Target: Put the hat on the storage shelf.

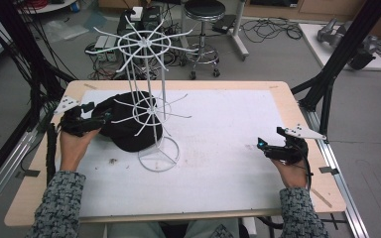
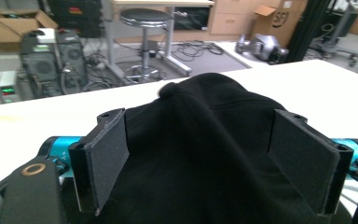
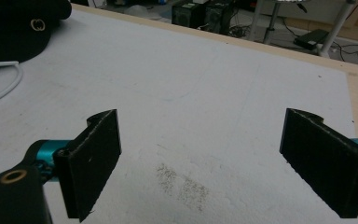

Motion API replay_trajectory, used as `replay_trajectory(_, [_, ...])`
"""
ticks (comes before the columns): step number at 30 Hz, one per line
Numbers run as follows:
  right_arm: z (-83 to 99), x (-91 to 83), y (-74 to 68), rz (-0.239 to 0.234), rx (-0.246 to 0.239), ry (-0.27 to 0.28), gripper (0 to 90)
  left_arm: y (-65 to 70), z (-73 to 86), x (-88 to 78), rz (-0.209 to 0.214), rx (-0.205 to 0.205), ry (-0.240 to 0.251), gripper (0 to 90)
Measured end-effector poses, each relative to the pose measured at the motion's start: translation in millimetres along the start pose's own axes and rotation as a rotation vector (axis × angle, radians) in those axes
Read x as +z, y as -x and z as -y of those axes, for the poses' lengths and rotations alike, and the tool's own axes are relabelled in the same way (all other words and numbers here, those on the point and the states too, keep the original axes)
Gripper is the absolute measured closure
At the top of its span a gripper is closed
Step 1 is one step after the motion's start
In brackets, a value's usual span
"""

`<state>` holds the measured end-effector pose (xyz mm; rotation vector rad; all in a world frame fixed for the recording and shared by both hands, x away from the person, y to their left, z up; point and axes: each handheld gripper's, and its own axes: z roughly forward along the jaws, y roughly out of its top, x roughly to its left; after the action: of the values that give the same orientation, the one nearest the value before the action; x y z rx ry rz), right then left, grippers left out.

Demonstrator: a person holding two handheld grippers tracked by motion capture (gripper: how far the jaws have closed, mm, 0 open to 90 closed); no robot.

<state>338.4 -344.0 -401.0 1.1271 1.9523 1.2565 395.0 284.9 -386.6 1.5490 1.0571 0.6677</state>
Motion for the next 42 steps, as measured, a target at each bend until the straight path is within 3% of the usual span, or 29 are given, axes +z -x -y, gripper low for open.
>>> replay_trajectory(4, [0.0, 1.2, -1.3, -0.001, -0.009, -0.005, 11.5, 6.1, 2.9, 18.7, 0.009, 0.036, -0.035, 21.1])
replay_trajectory(12, [0.5, 2.4, -1.1, -0.003, -0.01, -0.006, 11.6, 3.8, 14.7, 34.3, -0.001, 0.026, -0.091, 22.7])
replay_trajectory(20, [0.9, 4.8, -3.3, -0.005, -0.012, -0.02, 11.6, 0.9, 18.6, 36.9, 0.032, 0.02, -0.138, 43.2])
replay_trajectory(22, [0.8, 5.0, -3.6, -0.006, -0.015, -0.018, 11.6, 1.0, 18.6, 36.6, 0.051, 0.026, -0.138, 51.3])
replay_trajectory(25, [0.9, 5.3, -3.7, -0.004, -0.017, -0.022, 11.6, 5.3, 17.7, 36.3, 0.047, 0.075, -0.134, 65.1])
replay_trajectory(30, [0.8, 6.6, -3.7, -0.004, -0.025, -0.022, 11.6, 7.2, 16.9, 35.5, 0.048, 0.103, -0.14, 81.1])
replay_trajectory(36, [0.9, 6.5, -4.1, -0.005, -0.021, -0.024, 11.7, 8.4, 14.4, 33.0, 0.055, 0.121, -0.126, 85.8])
replay_trajectory(42, [1.0, 6.4, -3.9, -0.006, -0.022, -0.026, 11.7, 7.4, 9.9, 28.0, 0.067, 0.115, -0.077, 86.2])
